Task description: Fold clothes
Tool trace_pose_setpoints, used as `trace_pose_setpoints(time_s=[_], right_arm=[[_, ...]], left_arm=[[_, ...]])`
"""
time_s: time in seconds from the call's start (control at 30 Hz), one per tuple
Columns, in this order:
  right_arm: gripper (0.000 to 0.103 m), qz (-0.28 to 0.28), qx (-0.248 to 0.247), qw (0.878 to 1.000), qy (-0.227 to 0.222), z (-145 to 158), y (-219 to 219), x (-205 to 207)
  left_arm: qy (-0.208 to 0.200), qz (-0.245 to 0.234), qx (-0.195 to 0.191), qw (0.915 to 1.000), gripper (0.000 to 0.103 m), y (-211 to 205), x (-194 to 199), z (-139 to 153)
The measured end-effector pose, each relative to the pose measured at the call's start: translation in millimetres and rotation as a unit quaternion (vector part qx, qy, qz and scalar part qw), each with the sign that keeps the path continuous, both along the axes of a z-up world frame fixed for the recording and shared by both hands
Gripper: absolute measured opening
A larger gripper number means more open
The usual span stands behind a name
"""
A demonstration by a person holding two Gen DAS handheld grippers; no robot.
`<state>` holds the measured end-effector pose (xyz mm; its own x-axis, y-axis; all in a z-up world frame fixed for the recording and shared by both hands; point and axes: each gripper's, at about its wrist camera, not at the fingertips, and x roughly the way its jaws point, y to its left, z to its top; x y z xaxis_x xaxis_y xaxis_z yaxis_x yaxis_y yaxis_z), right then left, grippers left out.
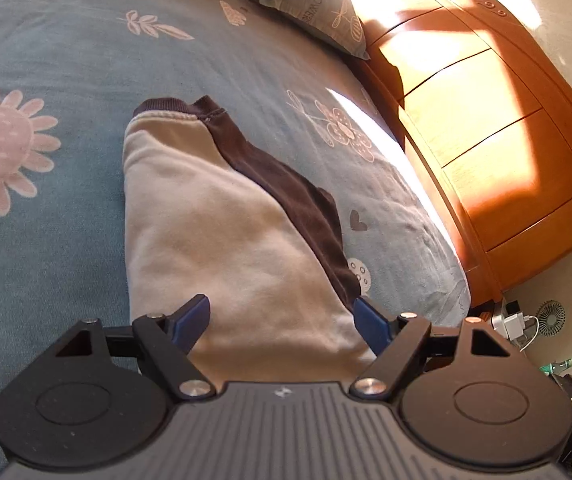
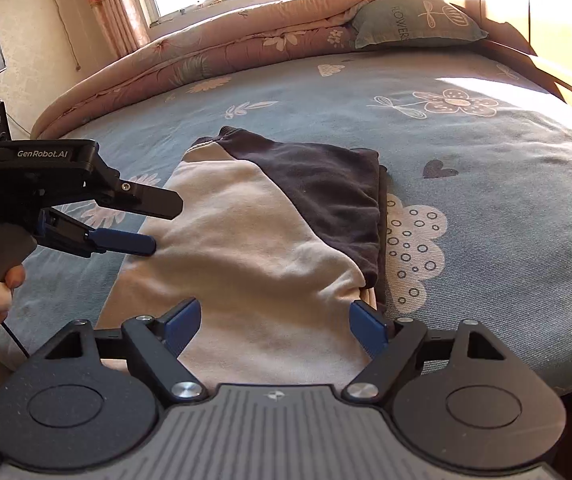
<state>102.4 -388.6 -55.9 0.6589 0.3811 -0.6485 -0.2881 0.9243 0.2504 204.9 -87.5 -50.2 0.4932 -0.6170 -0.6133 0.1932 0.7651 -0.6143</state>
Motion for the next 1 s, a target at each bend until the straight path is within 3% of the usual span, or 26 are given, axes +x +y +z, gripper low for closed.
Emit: trace_pose_setpoints(time_s=[0.1, 0.2, 0.37, 0.53, 0.63, 0.77, 0.9, 1.0], right_arm=[[0.085, -0.008, 0.004, 1.000, -0.010, 6.2, -4.8, 8.6], [0.086, -0.008, 0.014, 1.000, -0.014, 9.7, -3.7, 13.7], [0.086, 0.000, 0.019, 1.000, 0.004, 3.1, -0.2, 16.8], [0.086, -0.009, 0.038, 0.999, 0.013, 1.7, -10.4, 21.4], [0.086, 0.003, 0.070, 0.997, 0.015, 5.2, -10.5, 35.2], [0.088, 0.040, 0.094, 0.995, 0.005, 6.4, 7.6, 60.4], [0.088, 0.043, 0.115, 0.992, 0.034, -8.3, 7.1, 72.8], [0.088, 0.040, 0.131, 0.989, 0.061, -20.7, 3.7, 80.4]], left_arm=[[-0.026, 0.013, -0.008, 0.9995, 0.079, 6.0, 38.3, 10.5], [-0.017, 0.025, -0.025, 0.9992, 0.079, 6.2, 81.6, -1.1], [0.003, 0.053, 0.008, 0.9986, 0.077, 0.1, 129.2, -24.7], [-0.029, 0.045, -0.021, 0.9984, 0.078, 15.3, 107.5, 4.9], [-0.018, 0.013, -0.051, 0.9984, 0.079, 22.4, 77.8, 10.2], [0.027, -0.012, -0.096, 0.9949, 0.081, 17.9, 48.1, -14.7], [0.070, 0.006, -0.058, 0.9959, 0.078, 9.0, 46.8, -50.2], [0.047, 0.007, -0.052, 0.9975, 0.078, 13.4, 39.6, -33.7]])
